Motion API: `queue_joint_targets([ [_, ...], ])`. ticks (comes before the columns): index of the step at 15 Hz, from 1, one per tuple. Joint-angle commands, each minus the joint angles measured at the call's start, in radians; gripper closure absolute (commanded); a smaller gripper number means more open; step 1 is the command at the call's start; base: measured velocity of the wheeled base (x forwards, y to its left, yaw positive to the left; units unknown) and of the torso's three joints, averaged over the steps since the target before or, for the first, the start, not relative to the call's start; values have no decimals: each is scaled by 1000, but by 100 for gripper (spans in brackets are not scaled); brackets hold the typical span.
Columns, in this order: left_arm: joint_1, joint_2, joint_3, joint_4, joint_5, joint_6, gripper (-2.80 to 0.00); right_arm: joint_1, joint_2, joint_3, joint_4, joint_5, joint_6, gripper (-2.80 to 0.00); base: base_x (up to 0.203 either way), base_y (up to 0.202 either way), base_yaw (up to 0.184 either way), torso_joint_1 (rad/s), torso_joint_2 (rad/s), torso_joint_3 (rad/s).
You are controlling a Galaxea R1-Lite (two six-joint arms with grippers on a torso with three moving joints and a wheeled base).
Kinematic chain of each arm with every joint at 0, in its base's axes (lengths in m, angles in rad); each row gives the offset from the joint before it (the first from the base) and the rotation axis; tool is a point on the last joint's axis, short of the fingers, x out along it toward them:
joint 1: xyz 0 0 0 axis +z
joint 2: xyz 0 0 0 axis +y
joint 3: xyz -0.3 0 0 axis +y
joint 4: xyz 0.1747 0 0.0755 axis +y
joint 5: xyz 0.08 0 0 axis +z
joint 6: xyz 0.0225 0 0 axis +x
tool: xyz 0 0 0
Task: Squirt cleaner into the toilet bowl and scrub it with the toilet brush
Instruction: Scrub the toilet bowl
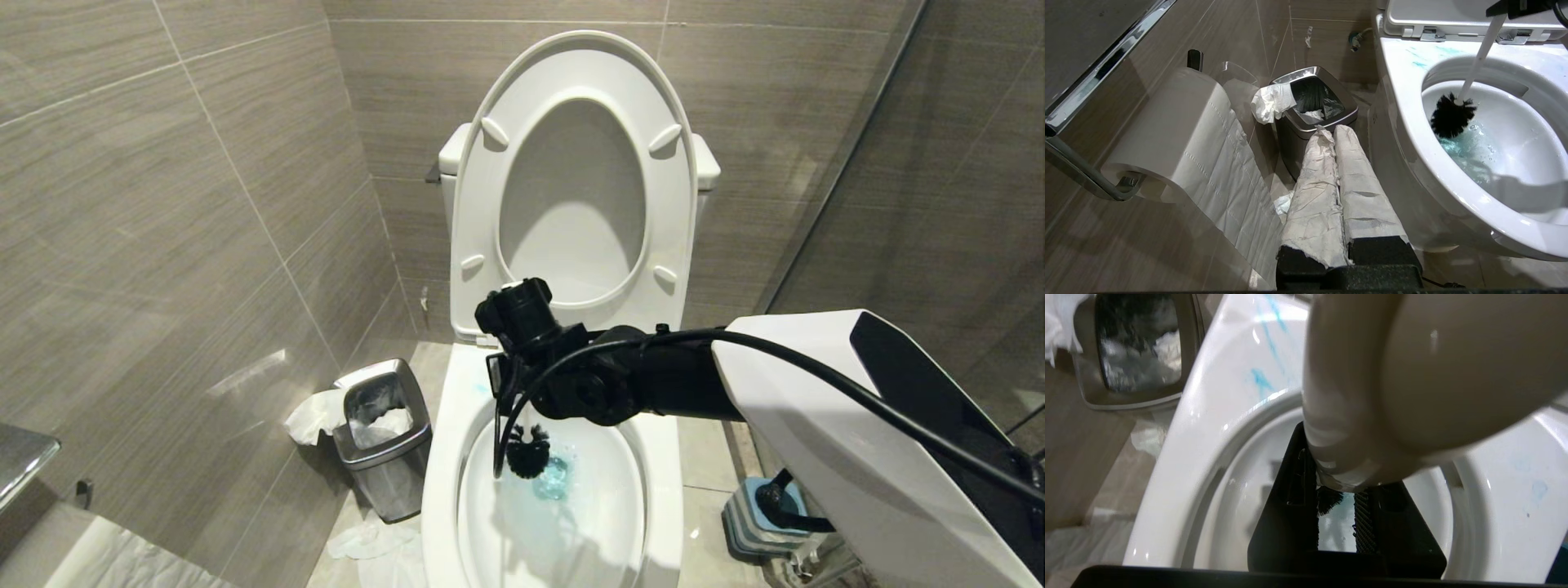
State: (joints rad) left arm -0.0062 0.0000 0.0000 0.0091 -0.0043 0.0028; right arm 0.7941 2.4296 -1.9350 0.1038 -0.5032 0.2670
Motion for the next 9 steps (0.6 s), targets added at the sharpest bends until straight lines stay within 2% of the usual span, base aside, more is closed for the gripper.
queue_joint_targets([
  [1,0,2,2,0,0,0,0,35,-73,106,1,-4,10,0,0,0,0,0,0,0],
  [5,0,2,3,0,0,0,0,102,-250,375,-1,-4,69,0,0,0,0,0,0,0],
  [9,0,2,3,0,0,0,0,94,-397,610,-6,-8,122,0,0,0,0,0,0,0],
])
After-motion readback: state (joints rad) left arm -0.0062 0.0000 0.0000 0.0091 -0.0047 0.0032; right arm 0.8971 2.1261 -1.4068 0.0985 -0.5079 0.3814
